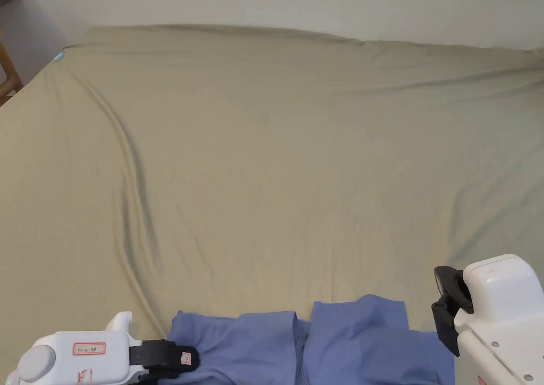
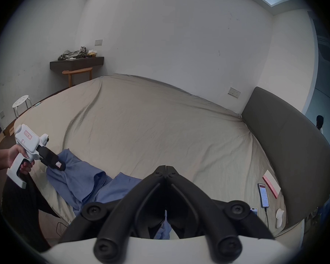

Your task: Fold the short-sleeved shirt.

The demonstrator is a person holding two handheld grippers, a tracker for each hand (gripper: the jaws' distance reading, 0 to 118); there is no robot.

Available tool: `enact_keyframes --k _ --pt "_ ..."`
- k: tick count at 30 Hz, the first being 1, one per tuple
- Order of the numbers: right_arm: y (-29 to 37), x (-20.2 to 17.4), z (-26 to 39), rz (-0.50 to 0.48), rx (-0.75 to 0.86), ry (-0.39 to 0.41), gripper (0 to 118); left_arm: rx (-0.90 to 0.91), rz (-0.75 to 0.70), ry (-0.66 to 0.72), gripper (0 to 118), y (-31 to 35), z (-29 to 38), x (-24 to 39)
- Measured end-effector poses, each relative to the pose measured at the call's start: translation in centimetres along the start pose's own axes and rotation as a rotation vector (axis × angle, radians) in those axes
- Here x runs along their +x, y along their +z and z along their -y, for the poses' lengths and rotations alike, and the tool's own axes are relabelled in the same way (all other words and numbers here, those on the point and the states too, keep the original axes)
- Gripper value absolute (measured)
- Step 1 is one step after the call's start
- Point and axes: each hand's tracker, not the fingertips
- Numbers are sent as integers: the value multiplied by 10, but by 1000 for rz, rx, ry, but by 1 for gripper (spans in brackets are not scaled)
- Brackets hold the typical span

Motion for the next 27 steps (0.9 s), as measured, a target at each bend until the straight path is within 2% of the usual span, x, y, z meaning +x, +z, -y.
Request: enact_keyframes --k 3,9,12,18,22,27 --pt "-1 -6 -2 -13 -4 6 0 39 -53 -72 8 2 4 8" --pt "2 -9 -7 -14 3 43 0 86 -51 -93 7 22 -9 5" --pt "2 -6 -11 -11 8 31 0 120 -92 -120 7 43 -13 0" --pt "-2 -11 -14 -16 10 27 0 224 -216 -62 7 113 -22 -32" --pt "-3 -17 -15 -30 10 37 0 283 -315 -69 7 161 -21 -23" --pt "-3 -19 -16 -38 13 36 0 270 -384 -181 7 178 -21 39"
